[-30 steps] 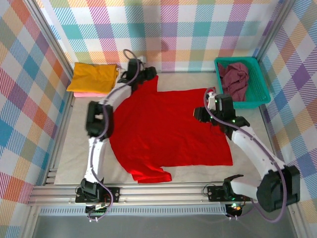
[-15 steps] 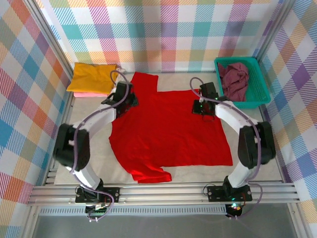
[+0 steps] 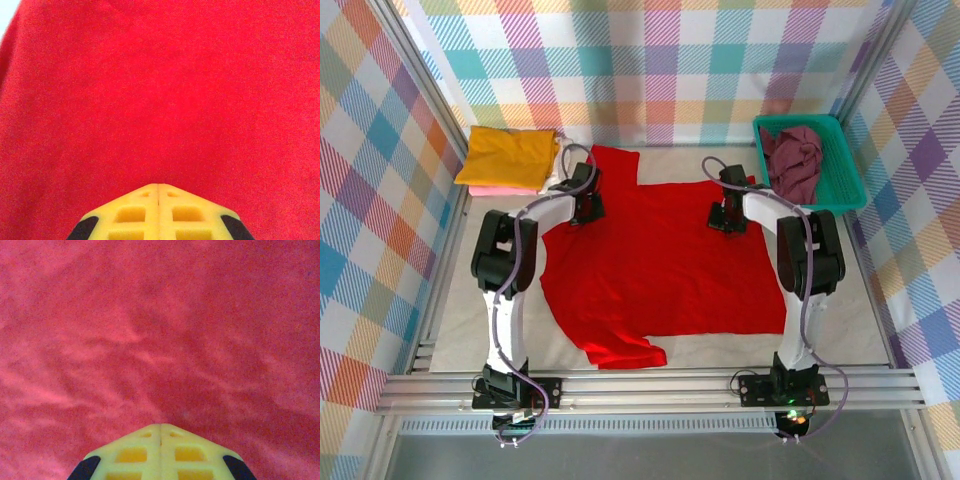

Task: Fold and stack the t-shirts

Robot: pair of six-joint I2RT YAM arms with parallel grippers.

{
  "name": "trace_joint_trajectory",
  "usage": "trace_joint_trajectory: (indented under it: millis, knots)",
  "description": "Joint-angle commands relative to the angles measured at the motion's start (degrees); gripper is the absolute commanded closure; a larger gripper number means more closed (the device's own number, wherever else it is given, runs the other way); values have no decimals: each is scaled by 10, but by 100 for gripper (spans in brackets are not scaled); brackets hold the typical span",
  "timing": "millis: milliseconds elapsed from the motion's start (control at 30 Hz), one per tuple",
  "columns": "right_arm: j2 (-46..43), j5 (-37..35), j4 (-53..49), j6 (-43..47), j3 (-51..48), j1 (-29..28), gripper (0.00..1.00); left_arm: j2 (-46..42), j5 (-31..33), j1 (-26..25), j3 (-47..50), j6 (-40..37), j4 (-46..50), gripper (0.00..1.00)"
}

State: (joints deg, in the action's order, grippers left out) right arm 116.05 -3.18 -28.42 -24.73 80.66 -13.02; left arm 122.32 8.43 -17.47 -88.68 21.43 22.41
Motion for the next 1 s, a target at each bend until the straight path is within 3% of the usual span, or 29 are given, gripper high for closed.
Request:
trace_joint_trajectory:
  millis: [0, 400, 667, 767, 833, 900, 967]
  knots:
    - [39, 15, -15, -18, 47, 8, 100, 50, -5, 6, -66, 3, 59, 100]
    - [165, 40, -69, -43, 206, 21, 100, 236, -2, 27, -368, -14, 167, 100]
    - [145, 67, -75, -68, 237, 23, 100, 364, -37, 42, -630, -46, 201, 99]
    - [94, 83, -93, -61, 230, 23, 100, 335, -53, 41, -633, -46, 218, 96]
    - [39, 91, -96, -50, 207, 23, 92, 277, -60, 36, -590, -46, 218, 89]
    - [-31, 101, -84, -41, 166, 21, 81, 177, -64, 29, -488, -49, 172, 81]
    - [-118, 109, -55, -36, 103, 17, 73, 41, -58, 20, -320, -43, 86, 72]
